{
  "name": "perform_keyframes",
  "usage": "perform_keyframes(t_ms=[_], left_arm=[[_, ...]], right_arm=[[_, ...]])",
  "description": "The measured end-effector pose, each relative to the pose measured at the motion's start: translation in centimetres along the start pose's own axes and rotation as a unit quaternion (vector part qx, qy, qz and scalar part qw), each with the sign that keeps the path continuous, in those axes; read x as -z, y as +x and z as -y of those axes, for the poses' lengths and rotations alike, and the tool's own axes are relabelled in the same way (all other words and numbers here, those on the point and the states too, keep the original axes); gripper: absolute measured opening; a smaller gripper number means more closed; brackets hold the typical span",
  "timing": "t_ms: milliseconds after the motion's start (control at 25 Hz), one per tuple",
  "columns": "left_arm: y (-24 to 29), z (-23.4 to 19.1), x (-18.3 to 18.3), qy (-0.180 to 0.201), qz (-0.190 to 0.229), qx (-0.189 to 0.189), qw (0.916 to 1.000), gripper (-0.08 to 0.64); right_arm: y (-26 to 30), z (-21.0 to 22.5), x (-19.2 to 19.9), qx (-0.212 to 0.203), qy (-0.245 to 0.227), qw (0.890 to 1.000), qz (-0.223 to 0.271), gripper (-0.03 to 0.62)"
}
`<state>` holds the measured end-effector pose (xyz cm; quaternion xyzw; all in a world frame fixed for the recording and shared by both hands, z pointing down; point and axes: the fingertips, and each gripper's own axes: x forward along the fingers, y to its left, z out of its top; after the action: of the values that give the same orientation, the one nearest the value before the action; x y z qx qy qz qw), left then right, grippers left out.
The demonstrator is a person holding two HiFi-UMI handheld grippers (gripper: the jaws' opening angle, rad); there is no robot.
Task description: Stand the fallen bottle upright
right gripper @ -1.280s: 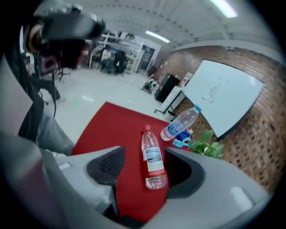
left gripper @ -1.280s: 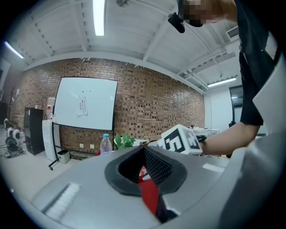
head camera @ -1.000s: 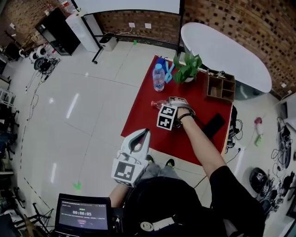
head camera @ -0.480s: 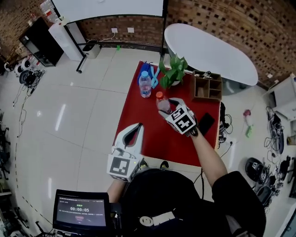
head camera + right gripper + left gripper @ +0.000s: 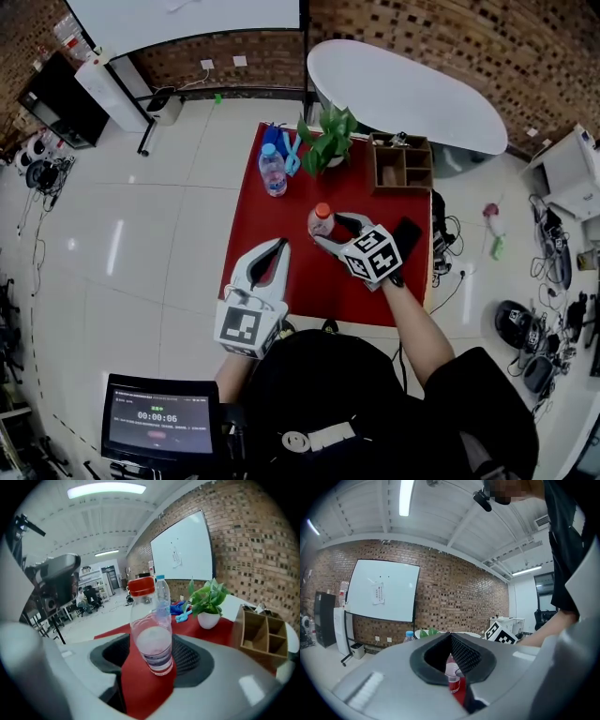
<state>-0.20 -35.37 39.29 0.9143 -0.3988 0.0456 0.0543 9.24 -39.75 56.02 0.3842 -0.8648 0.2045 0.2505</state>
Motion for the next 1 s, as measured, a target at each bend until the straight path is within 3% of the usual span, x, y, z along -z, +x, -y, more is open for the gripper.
perform_keyframes(t_ms=[280,440,480,520,560,720,1000], left_arm=[[-0.7,0.1,0.4,0.002,0.005,-0.004,1.0000,0.005],[-1.4,1.1,0.5,0.005,0.007,-0.007,0.9999,0.005],[-1.5,1.5,0.5,0.005,0.007,-0.008,0.9999,0.005],[-1.7,1.8,0.6,0.006,0.007,-0.009,0.9999,0.005],[-1.8,2.2,0.6,0.008,0.006,-0.010,0.9999,0.005],[-2.8,4.1,1.3,0.013,-0.004,-0.016,0.9998,0.005],[-7.6,8.2,2.6,0.016,-0.046,-0.052,0.9975,0.005]], right_arm=[[-4.2,-0.7,-3.7,-0.005,0.025,0.996,0.082,0.281],[-8.8,-2.6,-5.0,-0.013,0.003,0.992,0.128,0.278],[-9.9,-2.9,-4.8,-0.003,-0.009,0.991,0.134,0.227],[-10.8,-3.0,-4.4,0.011,-0.019,0.990,0.137,0.091],[-11.5,-3.2,-3.9,0.022,-0.027,0.990,0.138,0.009],[-12.5,-5.3,-0.7,0.004,-0.026,0.992,0.126,0.005],[-14.3,-11.0,4.6,-0.074,0.010,0.991,0.115,0.004]])
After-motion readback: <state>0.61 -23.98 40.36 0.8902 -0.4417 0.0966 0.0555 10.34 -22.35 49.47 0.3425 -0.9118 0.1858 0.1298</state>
